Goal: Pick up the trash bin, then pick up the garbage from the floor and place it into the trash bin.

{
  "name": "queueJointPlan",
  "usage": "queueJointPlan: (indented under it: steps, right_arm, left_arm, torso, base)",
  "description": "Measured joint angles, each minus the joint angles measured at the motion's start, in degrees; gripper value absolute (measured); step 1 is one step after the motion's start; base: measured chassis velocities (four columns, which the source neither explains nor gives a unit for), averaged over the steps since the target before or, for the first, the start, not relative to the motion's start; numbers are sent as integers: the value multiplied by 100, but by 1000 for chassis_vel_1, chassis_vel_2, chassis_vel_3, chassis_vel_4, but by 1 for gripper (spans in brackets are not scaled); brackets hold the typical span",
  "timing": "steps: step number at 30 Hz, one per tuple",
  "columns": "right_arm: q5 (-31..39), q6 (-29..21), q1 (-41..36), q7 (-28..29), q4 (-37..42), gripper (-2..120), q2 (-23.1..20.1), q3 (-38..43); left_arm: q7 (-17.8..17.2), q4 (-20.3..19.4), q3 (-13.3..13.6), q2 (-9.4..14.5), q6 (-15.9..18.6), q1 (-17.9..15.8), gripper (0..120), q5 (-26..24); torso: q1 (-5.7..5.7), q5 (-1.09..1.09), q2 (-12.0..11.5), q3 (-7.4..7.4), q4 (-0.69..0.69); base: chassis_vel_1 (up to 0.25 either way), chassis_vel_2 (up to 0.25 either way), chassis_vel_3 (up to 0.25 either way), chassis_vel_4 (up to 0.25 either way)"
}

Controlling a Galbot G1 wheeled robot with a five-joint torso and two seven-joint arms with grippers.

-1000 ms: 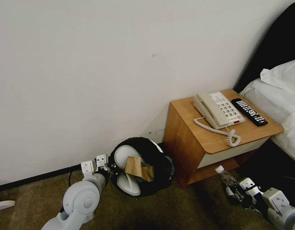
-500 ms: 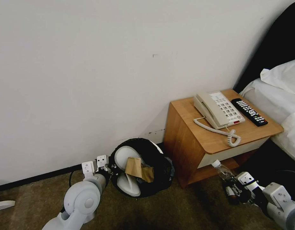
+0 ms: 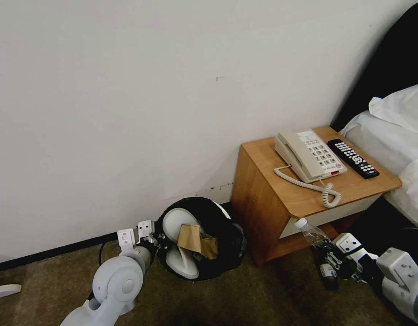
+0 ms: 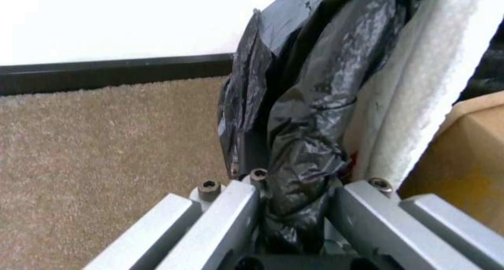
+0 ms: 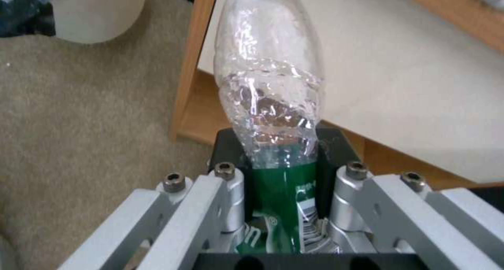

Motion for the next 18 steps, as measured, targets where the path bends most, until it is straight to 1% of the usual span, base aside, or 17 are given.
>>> queueJointPlan:
  steps: [7,18]
  right_arm:
    - [131,68,127,8,2,19,-15,79]
    - [493,73,348,86,1,17,-198,223]
  left_arm:
    - [1,34,12,2,-2,-40,0,0]
    - [8,111,35,-5,-5,-121,0,-9]
  torso:
    - [0,0,0,-1,0]
    - [0,-1,0,-1,-1]
  base:
    - [0,0,0,0]
    - [0,0,0,0]
